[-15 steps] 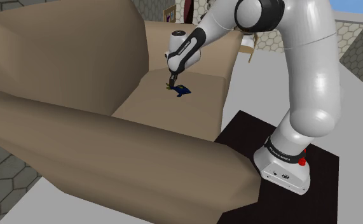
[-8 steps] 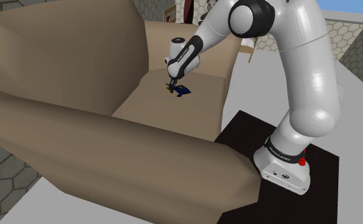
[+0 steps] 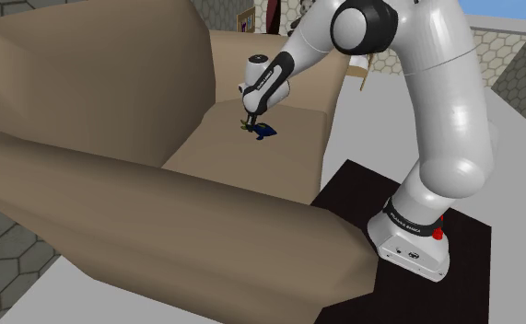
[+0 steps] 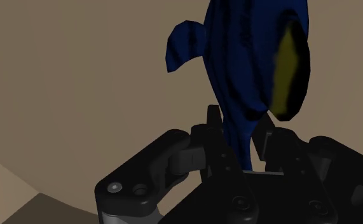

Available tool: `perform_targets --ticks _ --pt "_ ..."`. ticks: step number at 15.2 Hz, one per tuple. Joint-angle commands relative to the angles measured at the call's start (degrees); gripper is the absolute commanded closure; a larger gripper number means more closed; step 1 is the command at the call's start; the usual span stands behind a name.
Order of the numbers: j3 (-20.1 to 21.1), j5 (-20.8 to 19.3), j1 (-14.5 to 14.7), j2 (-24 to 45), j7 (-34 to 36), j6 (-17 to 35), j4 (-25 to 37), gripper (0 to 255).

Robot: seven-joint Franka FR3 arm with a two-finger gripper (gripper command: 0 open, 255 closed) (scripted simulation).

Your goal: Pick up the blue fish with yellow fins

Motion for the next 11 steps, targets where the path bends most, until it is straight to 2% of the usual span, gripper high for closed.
perform_targets --ticks 1,11 --pt "0.0 0.0 0.0 0.0 0.0 0.0 0.0 255" --pt "-0.1 0.0 0.2 -5.4 -0.5 -4.5 -1.0 255"
